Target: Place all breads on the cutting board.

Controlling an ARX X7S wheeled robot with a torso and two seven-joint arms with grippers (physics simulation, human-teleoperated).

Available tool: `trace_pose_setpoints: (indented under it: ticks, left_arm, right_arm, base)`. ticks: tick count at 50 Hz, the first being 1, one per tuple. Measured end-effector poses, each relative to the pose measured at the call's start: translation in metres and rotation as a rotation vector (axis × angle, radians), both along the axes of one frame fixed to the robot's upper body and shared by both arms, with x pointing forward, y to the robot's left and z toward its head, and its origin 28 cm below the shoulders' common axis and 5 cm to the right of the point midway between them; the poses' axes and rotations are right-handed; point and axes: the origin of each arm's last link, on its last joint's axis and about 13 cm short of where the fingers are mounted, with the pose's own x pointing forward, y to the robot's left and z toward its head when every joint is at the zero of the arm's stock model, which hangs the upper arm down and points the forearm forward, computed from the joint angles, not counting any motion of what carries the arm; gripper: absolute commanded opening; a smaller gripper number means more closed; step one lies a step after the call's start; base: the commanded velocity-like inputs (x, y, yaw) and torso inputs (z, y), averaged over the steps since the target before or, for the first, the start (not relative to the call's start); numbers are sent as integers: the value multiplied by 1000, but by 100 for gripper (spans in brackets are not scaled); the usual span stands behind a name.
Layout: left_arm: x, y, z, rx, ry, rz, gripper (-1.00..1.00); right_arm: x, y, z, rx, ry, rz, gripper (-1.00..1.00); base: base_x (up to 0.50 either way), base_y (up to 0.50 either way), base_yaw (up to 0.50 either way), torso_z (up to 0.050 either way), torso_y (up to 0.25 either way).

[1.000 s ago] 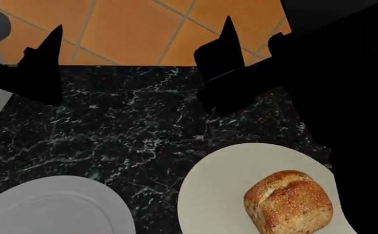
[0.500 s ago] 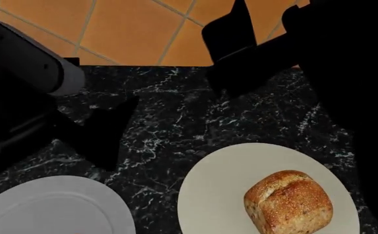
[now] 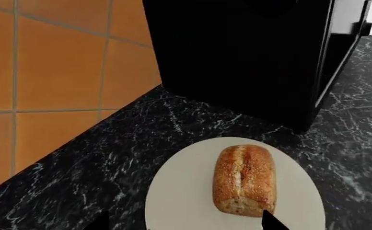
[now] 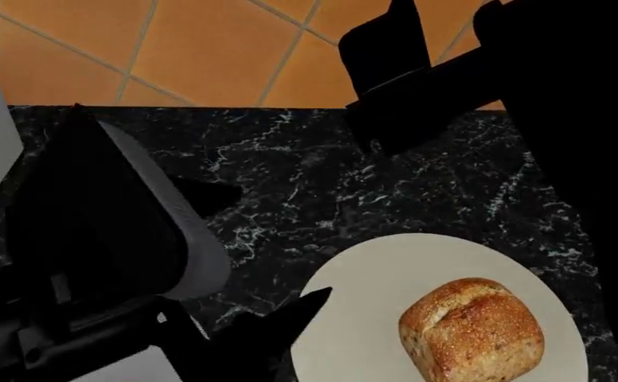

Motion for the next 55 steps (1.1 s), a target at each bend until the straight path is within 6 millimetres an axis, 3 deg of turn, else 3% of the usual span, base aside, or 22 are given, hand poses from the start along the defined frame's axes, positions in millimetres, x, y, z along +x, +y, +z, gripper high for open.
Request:
trace_pose_setpoints:
  ticks: [14, 36, 55]
  left_arm:
    - [5, -20, -8, -20, 53, -69, 100]
    - [34, -54, -34, -36, 146, -97, 100]
    - [41, -69, -50, -44, 191, -114, 100]
  right_arm:
    - [-1, -1, -1, -4, 9, -6, 100]
    - [2, -8, -10, 0, 45, -17, 100]
    - [3, -9, -17, 10, 63, -21, 100]
  base:
    - [0, 0, 0, 0, 0]
    - [0, 0, 0, 0, 0]
    - [0, 0, 0, 0, 0]
